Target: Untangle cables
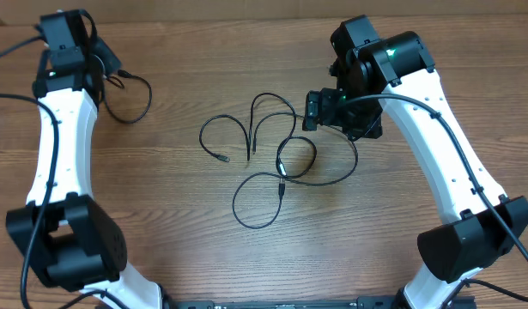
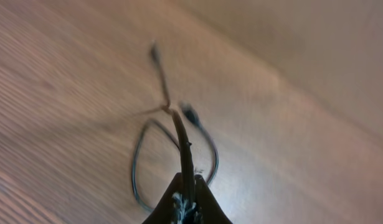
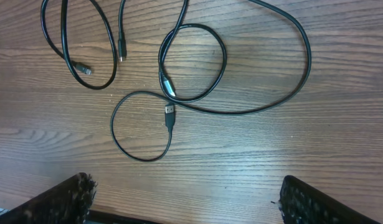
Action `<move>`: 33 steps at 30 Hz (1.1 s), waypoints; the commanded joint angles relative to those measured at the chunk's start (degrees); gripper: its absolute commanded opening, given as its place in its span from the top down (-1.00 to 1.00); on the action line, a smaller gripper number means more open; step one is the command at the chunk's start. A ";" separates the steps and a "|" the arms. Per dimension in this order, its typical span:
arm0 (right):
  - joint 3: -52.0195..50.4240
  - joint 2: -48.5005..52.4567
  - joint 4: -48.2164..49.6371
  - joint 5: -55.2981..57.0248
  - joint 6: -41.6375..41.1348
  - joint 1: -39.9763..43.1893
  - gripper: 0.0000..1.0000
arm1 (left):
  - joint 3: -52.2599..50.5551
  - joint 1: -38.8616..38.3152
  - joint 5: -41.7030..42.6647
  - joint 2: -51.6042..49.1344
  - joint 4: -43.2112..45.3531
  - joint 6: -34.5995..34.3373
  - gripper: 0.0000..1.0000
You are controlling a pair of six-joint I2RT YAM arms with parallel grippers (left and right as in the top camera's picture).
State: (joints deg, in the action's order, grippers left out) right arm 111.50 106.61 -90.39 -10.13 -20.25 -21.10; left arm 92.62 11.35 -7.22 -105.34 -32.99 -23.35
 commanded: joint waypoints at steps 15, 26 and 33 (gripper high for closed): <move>-0.24 -0.92 1.66 0.02 1.25 -0.31 -0.94 | 0.52 -0.11 -9.33 -1.70 -28.50 3.69 -0.99; -0.24 -0.92 -0.17 0.02 2.73 -1.33 -0.96 | 0.33 -0.13 8.22 -5.07 -25.00 2.32 -0.99; -0.24 -0.92 -0.74 0.02 2.78 -1.44 -0.96 | 0.33 2.73 -3.06 -12.90 -25.07 1.03 -1.00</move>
State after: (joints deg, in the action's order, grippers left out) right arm 111.31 106.61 -91.07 -10.11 -17.98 -22.28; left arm 92.66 11.79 -4.05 -114.56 -58.04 -21.06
